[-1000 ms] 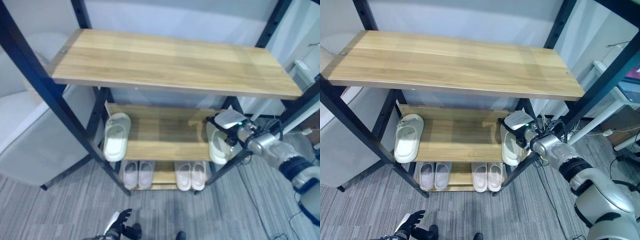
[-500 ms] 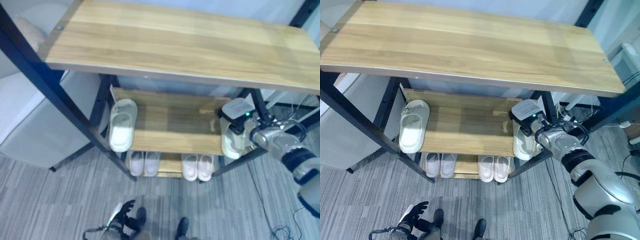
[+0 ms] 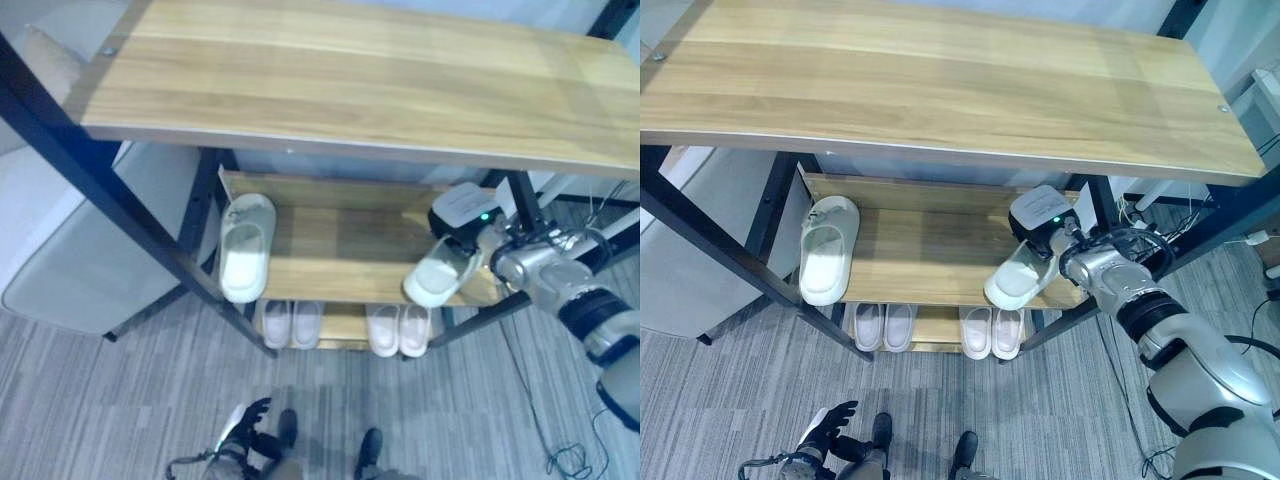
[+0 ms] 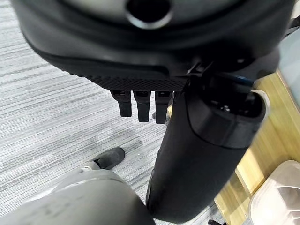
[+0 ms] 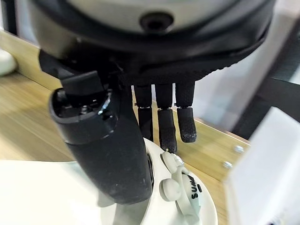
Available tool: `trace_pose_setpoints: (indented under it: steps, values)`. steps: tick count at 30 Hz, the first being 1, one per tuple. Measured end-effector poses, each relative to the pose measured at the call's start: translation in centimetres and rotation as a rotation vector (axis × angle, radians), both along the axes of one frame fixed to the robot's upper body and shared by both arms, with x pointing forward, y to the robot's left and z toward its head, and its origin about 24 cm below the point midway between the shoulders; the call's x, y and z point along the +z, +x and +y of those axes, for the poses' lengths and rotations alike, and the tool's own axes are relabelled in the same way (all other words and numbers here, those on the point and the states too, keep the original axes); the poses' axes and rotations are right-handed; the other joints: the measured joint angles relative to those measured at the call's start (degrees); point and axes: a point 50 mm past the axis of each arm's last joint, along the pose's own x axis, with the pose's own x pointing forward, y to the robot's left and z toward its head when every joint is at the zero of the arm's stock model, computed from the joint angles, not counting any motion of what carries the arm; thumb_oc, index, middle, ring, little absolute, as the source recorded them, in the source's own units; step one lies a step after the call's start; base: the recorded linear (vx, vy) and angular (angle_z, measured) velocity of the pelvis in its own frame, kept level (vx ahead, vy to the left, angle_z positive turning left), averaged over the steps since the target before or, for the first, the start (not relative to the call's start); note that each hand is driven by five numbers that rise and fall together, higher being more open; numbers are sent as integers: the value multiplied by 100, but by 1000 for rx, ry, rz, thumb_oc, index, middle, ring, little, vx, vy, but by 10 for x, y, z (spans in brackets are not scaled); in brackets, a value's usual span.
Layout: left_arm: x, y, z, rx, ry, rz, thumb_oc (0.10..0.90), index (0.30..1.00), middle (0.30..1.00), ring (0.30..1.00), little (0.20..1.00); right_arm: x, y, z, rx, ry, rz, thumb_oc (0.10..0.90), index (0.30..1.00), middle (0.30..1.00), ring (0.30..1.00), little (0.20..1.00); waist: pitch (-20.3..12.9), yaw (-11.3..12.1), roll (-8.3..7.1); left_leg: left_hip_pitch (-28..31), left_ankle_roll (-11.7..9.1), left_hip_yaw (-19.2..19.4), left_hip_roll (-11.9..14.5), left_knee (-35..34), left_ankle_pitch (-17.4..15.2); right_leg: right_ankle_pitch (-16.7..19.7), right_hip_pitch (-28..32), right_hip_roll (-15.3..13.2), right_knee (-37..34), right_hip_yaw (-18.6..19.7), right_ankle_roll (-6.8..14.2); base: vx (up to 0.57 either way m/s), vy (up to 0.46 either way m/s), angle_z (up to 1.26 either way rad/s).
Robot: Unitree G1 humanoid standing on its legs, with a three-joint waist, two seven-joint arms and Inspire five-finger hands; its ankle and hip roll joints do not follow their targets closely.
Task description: Arrange the slippers neatly on the shoe rack.
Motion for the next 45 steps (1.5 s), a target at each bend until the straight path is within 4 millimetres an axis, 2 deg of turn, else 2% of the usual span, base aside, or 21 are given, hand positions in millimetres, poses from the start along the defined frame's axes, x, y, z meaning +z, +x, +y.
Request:
trace_pose_setpoints:
  steps: [2, 9, 13, 16, 23, 26, 31, 33, 40, 45]
  values:
    - [0, 1, -2, -3, -7, -7, 800, 900, 900, 900, 900, 6, -2, 15, 60, 29, -27, 400, 300, 300, 300, 300, 38, 23, 58, 4, 3, -2, -5, 0, 2, 3, 5, 2, 1, -1, -2, 0, 0, 0]
    - [2, 3, -4, -7, -11, -19, 800, 900, 900, 900, 900, 7, -4, 44, 155, 79, -47, 400, 300, 300, 300, 300, 43, 182, 59, -1, 5, -24, -10, 0, 4, 2, 18, 3, 0, -21, -2, 2, -2, 0]
    - [3, 5, -3, 3, -1, -38, 800, 900, 900, 900, 900, 7, -3, 58, 191, 106, -58, 400, 300, 300, 300, 300, 60, 301, 28, -15, 7, -47, -1, 0, 14, 1, 17, 16, -1, -38, -3, 3, -24, 3]
    - [5, 7, -2, 2, 1, -55, 800, 900, 900, 900, 900, 12, -2, 70, 225, 132, -86, 400, 300, 300, 300, 300, 113, 365, -63, -62, 12, -110, -8, 0, 29, -5, 12, 14, -3, -106, 4, 7, -21, 11]
    - [9, 13, 0, 8, 12, -94, 800, 900, 900, 900, 900, 24, 1, 75, 244, 139, -141, 400, 300, 300, 300, 300, 174, 567, -166, -258, 18, -313, -30, 1, 77, -20, -83, 12, -1, -301, 25, 7, -21, 15]
    - [12, 19, -1, 7, 18, -125, 800, 900, 900, 900, 900, 39, 6, 79, 249, 148, -199, 400, 300, 300, 300, 300, 213, 754, -229, -372, 14, -371, -39, 3, 99, -24, -161, 9, -1, -339, 30, 11, -7, 11]
    - [14, 23, 0, 7, 26, -139, 800, 900, 900, 900, 900, 40, 6, 83, 258, 159, -212, 400, 300, 300, 300, 300, 253, 839, -303, -464, 6, -502, -48, 3, 122, -40, -185, 9, -2, -380, 49, 13, -3, 12]
    - [15, 25, 0, 5, 26, -145, 800, 900, 900, 900, 900, 46, 7, 85, 264, 161, -226, 400, 300, 300, 300, 300, 261, 844, -310, -540, 5, -511, -60, 3, 146, -40, -253, 3, -2, -382, 49, 10, 11, 4]
    - [16, 26, 0, 14, 38, -156, 800, 900, 900, 900, 900, 47, 7, 86, 266, 167, -236, 400, 300, 300, 300, 300, 266, 851, -304, -632, -5, -638, -67, 3, 178, -47, -276, -1, -3, -512, 52, 6, 15, 8]
    - [17, 28, -1, 13, 34, -163, 800, 900, 900, 900, 900, 49, 6, 88, 280, 180, -264, 400, 300, 300, 300, 300, 308, 898, -239, -644, 3, -645, -94, 3, 184, -47, -284, -15, -3, -515, 53, 0, 0, 0]
